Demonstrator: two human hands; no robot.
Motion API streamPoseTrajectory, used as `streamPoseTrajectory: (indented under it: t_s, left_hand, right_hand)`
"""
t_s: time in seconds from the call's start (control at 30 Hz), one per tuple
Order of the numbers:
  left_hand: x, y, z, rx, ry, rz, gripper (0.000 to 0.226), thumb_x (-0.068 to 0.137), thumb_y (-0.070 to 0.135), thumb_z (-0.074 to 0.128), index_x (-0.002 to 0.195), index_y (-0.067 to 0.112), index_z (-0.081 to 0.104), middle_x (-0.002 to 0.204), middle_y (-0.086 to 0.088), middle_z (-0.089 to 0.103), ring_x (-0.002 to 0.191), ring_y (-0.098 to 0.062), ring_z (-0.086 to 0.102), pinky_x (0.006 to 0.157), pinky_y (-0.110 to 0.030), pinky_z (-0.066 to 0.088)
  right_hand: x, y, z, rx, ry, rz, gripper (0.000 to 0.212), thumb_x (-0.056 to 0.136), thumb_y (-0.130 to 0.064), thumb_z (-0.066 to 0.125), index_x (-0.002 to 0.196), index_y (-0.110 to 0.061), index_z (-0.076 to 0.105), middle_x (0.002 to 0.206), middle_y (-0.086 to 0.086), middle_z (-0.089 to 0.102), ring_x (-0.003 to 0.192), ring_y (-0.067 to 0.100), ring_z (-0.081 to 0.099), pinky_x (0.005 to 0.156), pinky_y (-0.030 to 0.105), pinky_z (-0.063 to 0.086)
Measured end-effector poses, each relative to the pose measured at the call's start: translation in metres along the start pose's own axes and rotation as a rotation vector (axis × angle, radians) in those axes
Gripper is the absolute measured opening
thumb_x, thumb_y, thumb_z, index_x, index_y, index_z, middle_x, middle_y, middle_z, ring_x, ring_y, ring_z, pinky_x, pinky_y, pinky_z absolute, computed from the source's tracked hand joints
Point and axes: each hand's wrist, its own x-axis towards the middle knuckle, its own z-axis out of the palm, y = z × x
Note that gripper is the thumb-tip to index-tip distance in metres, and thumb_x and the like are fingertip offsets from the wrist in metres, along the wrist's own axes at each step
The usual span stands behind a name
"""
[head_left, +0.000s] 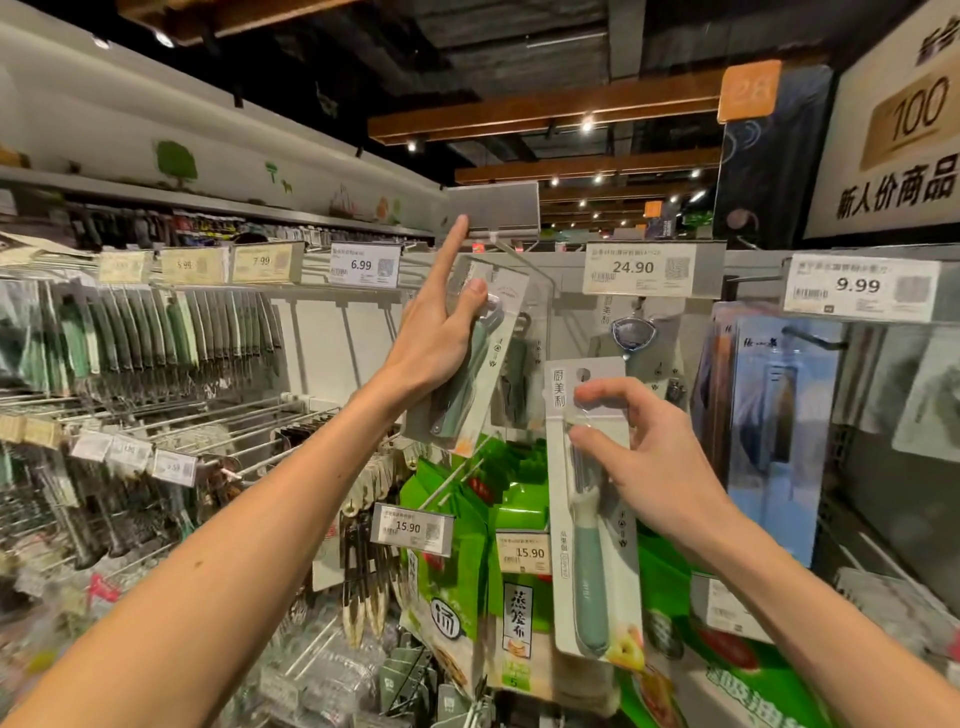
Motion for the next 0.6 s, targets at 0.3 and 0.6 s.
streamPoseTrajectory:
  t_s: [0.3, 0.6]
  left_hand:
    - [0.007, -0.018, 0.010, 0.152, 0.005, 0.104, 0.083, 0.100, 0.024, 0.057, 0.157, 0.034, -0.002, 0.146, -0.029, 0.043, 0.070, 0.008, 0.060, 0.095, -0.036, 0.050]
    - [0.021, -0.031, 0.050, 0.126, 0.203, 0.087, 0.114, 0.088, 0.013, 0.073, 0.145, 0.039, -0.022, 0.071, -0.010, 0.059, 0.054, -0.019, 0.057, 0.067, -0.042, 0.058]
  right_hand:
    - [0.008, -0.006, 0.000, 0.049, 0.025, -0.005, 0.025, 0.088, -0.013, 0.069, 0.109, -0.026, 0.061, 0.114, -0.017, 0.063, 0.113, -0.004, 0.055, 0.103, 0.019, 0.039]
    - [0.012, -0.012, 0.009, 0.053, 0.034, -0.053, 0.027, 0.088, -0.010, 0.068, 0.106, -0.027, 0.059, 0.111, -0.013, 0.064, 0.109, -0.003, 0.057, 0.097, 0.016, 0.040]
